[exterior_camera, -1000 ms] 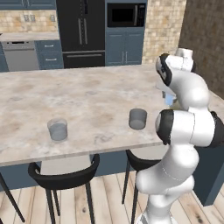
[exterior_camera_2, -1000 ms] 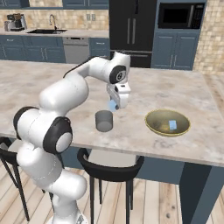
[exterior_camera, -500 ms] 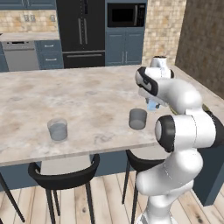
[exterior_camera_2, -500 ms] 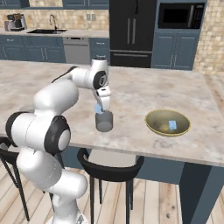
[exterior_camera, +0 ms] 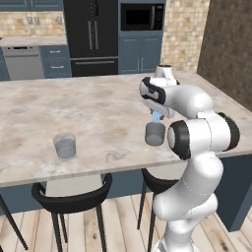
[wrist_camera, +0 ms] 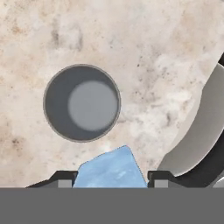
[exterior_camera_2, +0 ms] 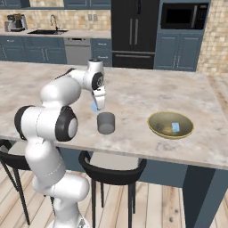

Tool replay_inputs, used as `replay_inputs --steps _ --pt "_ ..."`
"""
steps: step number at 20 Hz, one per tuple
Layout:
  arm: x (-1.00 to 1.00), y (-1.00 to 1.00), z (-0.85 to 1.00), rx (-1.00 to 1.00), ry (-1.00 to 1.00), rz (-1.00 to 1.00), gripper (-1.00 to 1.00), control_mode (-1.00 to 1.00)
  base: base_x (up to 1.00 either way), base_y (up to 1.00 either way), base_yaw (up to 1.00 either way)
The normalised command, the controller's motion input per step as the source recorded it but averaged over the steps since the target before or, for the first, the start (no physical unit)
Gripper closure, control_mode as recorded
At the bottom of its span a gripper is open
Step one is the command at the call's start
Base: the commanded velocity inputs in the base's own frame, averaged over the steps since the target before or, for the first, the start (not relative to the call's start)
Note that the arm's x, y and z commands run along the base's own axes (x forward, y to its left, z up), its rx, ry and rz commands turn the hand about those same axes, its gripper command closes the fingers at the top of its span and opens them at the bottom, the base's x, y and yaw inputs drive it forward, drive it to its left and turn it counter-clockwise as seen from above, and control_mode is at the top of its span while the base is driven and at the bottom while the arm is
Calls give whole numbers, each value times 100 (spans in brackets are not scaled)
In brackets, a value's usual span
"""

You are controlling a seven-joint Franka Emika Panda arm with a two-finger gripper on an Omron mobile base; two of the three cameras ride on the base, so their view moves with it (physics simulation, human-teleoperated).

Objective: There are four ice cubes in the ice bowl. Place two ice cubes in each glass of water.

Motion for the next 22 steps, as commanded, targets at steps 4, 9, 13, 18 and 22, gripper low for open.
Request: replay_inputs --steps 4,9,13,18,22 --pt "42 0 -22 -8 0 0 100 -100 0 0 0" --pt "22 -10 -25 -3 0 0 100 -100 0 0 0" --pt "8 -13 -30 0 0 0 100 -100 0 0 0" --pt "2 -15 -21 0 0 0 100 -100 0 0 0" --pt "0 -12 -11 0 0 0 100 -100 0 0 0"
